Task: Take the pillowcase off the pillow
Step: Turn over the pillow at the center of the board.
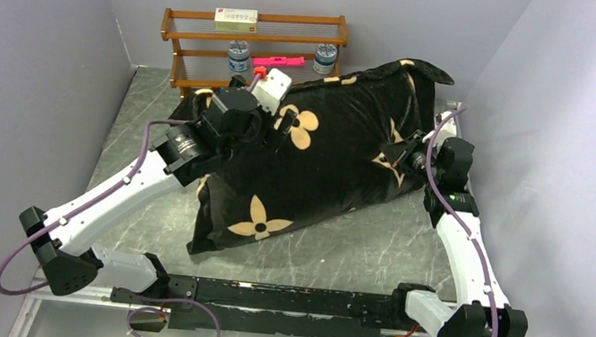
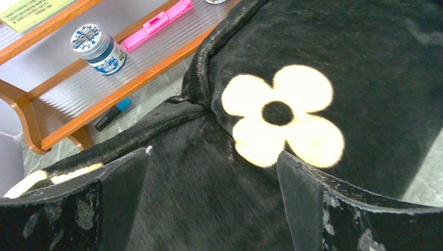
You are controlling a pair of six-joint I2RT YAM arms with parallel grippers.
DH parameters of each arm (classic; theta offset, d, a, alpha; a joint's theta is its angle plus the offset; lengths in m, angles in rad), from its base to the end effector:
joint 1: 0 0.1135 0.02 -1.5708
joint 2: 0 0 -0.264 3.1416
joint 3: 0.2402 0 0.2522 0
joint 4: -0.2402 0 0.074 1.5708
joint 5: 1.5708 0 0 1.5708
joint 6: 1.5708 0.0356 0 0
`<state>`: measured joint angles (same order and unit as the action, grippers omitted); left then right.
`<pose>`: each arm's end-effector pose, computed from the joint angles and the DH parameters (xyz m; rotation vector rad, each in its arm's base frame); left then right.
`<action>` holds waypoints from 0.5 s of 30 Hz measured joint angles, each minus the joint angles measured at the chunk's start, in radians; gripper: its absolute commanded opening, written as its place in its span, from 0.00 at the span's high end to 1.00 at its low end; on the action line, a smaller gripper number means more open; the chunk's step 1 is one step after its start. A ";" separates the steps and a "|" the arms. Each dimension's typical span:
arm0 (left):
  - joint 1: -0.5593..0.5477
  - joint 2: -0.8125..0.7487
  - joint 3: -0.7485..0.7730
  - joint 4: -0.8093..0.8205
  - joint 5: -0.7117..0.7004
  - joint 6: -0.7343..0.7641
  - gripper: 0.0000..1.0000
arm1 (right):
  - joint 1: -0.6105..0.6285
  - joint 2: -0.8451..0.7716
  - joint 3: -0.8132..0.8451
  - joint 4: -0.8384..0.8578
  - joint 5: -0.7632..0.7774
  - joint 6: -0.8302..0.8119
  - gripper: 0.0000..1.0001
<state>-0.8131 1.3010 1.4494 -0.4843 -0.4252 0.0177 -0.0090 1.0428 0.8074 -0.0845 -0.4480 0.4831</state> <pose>0.2055 -0.1959 0.4284 0.4889 1.8134 -0.1411 0.2400 0.0133 0.3094 0.1597 1.9201 0.7434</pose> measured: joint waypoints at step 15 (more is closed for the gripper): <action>0.000 -0.179 -0.268 -0.090 0.111 -0.113 0.03 | 0.097 0.071 0.110 -0.029 0.082 -0.032 1.00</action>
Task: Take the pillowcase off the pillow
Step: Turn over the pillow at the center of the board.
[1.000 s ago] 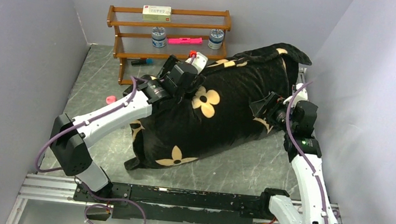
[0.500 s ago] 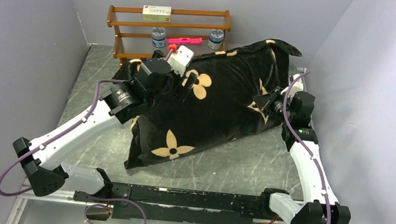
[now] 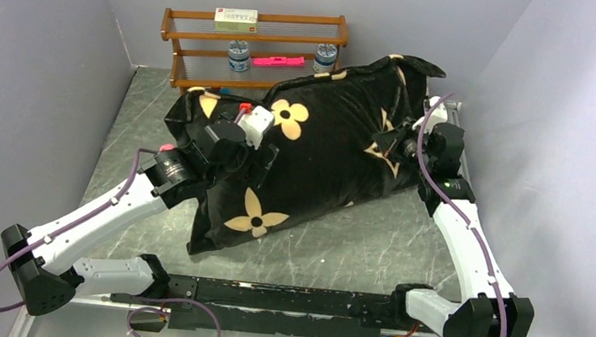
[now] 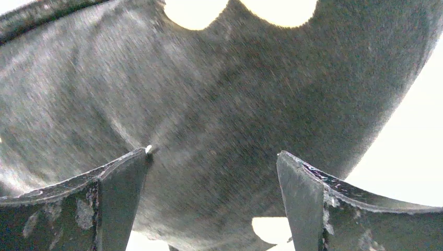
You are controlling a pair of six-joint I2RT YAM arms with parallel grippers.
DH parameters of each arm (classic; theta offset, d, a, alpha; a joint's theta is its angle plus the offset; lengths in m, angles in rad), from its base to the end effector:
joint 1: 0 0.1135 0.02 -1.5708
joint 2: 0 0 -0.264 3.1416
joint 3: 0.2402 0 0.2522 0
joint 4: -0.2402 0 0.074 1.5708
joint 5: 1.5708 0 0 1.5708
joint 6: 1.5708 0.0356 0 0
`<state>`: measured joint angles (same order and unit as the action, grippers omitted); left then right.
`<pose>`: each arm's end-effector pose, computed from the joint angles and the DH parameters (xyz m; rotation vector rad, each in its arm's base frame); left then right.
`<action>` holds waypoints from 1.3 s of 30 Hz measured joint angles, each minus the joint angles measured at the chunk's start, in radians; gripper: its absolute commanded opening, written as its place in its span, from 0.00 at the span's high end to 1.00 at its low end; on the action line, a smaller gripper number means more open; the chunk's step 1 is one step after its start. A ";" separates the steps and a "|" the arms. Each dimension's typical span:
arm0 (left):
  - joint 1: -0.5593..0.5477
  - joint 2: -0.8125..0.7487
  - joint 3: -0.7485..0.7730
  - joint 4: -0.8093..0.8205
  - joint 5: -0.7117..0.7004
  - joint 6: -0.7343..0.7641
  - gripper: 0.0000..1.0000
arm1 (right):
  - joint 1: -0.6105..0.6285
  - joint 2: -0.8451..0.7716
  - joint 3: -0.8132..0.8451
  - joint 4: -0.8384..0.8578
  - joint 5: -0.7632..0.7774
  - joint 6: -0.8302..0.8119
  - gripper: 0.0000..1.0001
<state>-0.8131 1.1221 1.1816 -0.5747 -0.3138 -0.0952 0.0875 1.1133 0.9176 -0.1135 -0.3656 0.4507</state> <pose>0.1731 -0.1670 0.3727 0.5453 1.9935 -0.2338 0.2554 0.0352 0.3289 0.0910 1.9189 0.7089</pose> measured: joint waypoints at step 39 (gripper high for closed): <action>0.010 0.061 -0.098 0.079 0.130 -0.227 0.95 | 0.132 -0.010 0.097 -0.116 0.183 -0.097 1.00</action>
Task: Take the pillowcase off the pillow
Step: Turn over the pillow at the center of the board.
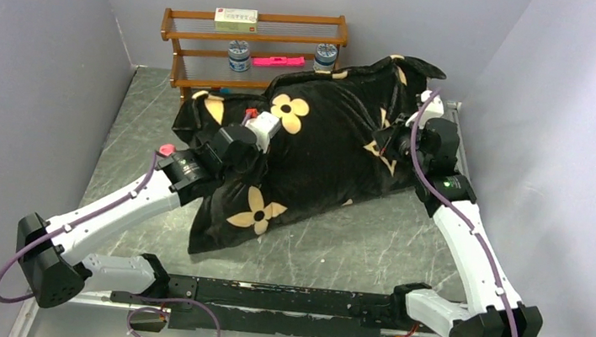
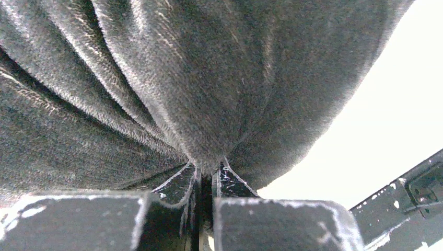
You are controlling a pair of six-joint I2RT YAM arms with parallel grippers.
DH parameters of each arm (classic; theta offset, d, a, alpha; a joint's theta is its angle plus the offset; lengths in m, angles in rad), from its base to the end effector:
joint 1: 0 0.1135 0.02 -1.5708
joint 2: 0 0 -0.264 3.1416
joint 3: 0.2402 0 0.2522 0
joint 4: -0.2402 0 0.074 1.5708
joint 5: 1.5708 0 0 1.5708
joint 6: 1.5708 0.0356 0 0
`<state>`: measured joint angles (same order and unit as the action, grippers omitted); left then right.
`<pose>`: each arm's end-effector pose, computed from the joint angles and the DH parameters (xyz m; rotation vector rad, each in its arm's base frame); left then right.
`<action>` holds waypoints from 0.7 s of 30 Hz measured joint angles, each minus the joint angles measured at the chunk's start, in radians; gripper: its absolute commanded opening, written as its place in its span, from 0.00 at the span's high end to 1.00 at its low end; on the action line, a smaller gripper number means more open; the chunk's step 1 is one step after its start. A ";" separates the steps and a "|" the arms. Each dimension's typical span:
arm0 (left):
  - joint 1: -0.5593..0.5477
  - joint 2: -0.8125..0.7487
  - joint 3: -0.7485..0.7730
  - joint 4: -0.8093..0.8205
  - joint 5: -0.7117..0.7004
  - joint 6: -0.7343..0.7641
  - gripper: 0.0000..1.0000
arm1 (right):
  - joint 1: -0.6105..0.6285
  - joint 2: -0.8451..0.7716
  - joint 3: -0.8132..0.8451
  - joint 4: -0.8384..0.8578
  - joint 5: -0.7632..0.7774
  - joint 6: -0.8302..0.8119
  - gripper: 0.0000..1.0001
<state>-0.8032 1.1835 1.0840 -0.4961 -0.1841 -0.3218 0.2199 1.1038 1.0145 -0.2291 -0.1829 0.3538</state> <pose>0.1854 -0.1827 0.3322 0.4174 2.1495 -0.4477 0.2465 0.0617 0.3530 0.0014 1.9232 0.5615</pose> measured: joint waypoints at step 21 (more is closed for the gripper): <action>-0.006 -0.010 0.337 -0.311 0.158 0.102 0.95 | 0.007 -0.151 0.219 -0.389 0.075 -0.122 1.00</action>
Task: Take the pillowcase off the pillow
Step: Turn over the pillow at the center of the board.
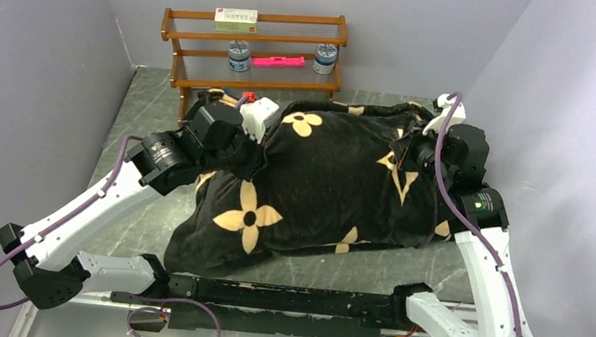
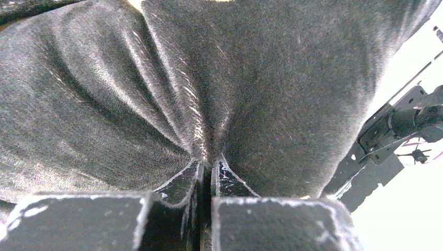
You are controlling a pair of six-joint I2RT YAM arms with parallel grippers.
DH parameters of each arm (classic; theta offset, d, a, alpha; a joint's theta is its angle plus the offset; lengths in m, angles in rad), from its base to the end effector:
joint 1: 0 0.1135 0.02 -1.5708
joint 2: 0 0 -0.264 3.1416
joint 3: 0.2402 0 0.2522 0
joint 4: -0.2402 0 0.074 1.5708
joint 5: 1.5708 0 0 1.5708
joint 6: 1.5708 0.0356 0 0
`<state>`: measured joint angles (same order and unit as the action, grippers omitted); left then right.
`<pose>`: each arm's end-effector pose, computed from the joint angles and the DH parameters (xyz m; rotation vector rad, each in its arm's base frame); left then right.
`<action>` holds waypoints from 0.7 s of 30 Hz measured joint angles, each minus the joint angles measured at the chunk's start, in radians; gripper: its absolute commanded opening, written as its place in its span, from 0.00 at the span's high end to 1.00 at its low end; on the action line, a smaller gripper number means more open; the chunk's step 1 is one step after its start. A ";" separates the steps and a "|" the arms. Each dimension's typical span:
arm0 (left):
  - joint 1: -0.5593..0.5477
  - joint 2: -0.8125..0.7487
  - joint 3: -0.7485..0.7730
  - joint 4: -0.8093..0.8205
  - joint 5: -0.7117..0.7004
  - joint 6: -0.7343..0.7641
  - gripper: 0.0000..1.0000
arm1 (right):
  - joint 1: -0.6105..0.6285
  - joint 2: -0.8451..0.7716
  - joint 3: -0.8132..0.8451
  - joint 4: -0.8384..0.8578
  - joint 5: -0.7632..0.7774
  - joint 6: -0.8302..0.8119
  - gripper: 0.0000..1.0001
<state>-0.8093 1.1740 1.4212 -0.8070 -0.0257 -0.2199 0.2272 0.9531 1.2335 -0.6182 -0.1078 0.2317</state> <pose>0.1619 -0.1685 0.4169 0.6200 2.0961 -0.5710 0.1834 0.0463 0.4179 -0.0693 1.9268 0.4118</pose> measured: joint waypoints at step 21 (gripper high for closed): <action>0.002 0.024 -0.308 0.261 -0.201 0.053 0.35 | 0.008 -0.120 -0.266 0.051 0.046 0.019 0.15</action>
<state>-0.8074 1.1976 1.1133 -0.5457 -0.2268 -0.1673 0.2356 0.8330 0.9672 -0.5674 -0.0616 0.2504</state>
